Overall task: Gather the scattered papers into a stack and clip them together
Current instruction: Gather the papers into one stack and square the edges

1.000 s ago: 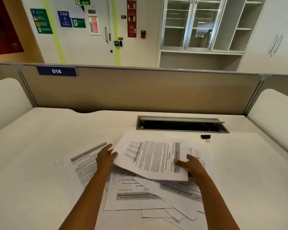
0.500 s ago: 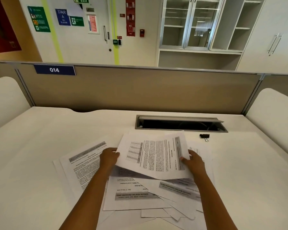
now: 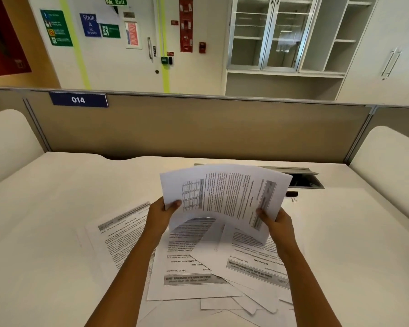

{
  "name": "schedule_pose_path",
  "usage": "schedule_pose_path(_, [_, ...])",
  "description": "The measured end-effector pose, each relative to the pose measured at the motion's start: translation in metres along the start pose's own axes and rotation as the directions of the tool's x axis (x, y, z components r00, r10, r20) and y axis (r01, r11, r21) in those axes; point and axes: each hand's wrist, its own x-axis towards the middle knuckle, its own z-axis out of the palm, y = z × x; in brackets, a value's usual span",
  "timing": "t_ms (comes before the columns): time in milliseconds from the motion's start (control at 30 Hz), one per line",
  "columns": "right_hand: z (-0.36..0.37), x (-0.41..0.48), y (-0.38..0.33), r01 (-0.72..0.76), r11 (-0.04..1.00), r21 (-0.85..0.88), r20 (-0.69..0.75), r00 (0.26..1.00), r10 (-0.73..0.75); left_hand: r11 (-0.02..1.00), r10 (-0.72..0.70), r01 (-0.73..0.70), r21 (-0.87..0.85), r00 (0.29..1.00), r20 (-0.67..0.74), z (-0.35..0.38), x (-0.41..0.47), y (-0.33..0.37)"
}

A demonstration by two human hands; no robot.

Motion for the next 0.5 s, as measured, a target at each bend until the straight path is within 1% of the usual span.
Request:
schedule_pose_path(67, [0.0,0.002,0.001,0.004,1.0,-0.01,0.0,1.0,-0.004,1.0,-0.016,0.016,-0.009,1.0,0.018,0.0,0.001,0.001])
schedule_pose_path(167, [-0.002,0.005,0.001,0.012,1.0,0.007,-0.011,1.0,-0.012,1.0,-0.009,0.009,-0.02,1.0,0.005,0.001,0.002,0.001])
schedule_pose_path(233, [-0.002,0.004,0.003,-0.014,1.0,0.005,0.011,1.0,0.014,0.999,-0.027,0.026,-0.04,1.0,-0.011,0.003,0.002,-0.003])
schedule_pose_path(300, [-0.002,0.004,0.004,-0.039,0.999,-0.011,0.045,0.998,0.039,0.997,-0.043,0.039,-0.062,0.997,-0.059,0.005,0.001,-0.002])
schedule_pose_path(367, [-0.004,0.005,0.004,-0.039,0.999,-0.006,0.048,0.998,0.039,0.994,-0.047,0.033,-0.107,0.991,-0.126,0.006,0.002,0.0])
schedule_pose_path(433, [-0.007,0.008,0.005,-0.029,0.996,0.086,-0.007,1.0,0.03,0.976,-0.072,0.035,-0.216,0.984,-0.164,0.009,0.001,0.004])
schedule_pose_path(500, [-0.006,0.008,0.003,-0.048,0.971,0.234,-0.068,0.996,0.065,0.938,-0.129,0.066,-0.34,0.978,-0.166,0.016,-0.001,0.008])
